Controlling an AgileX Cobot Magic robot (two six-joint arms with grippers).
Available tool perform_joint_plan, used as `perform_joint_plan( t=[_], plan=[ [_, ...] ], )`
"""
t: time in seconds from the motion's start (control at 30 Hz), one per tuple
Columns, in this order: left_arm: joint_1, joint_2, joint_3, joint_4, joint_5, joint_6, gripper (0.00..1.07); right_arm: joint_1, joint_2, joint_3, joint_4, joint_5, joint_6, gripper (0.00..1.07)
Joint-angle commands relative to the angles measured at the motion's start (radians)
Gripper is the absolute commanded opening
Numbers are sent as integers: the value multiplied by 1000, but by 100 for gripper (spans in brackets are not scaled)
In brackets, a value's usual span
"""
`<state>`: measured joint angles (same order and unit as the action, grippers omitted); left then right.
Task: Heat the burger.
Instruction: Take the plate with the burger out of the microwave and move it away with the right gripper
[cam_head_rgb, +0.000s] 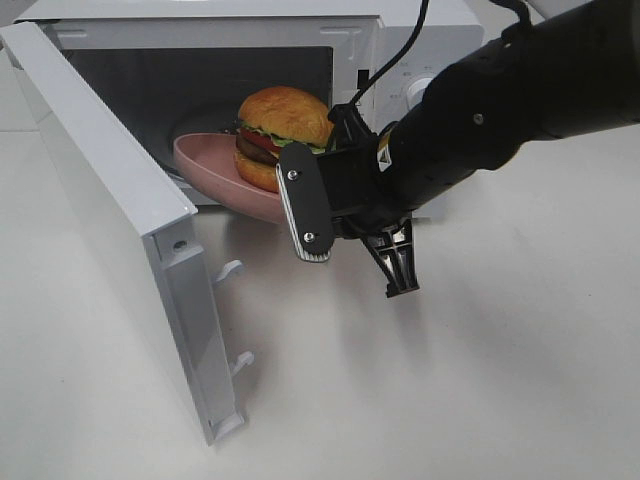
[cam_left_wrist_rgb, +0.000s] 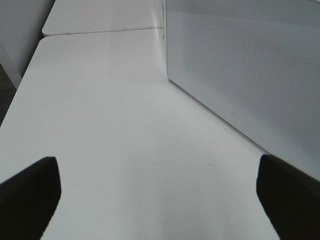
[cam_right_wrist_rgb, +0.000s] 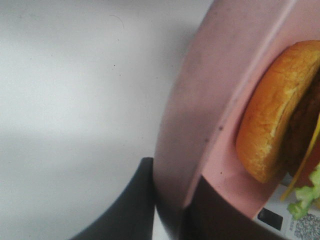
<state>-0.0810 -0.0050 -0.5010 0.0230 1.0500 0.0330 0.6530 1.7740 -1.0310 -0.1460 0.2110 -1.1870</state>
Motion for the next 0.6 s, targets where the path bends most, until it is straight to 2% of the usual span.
perform_joint_plan(
  t=[0.03,0.6],
  plan=[
    [1,-23,3,-1,-10,0,100,-17,-67,38,-35,-97,3,0],
    [1,-23,3,-1,-10,0,100,-8,-327,264,-130,-95,31,0]
  ],
)
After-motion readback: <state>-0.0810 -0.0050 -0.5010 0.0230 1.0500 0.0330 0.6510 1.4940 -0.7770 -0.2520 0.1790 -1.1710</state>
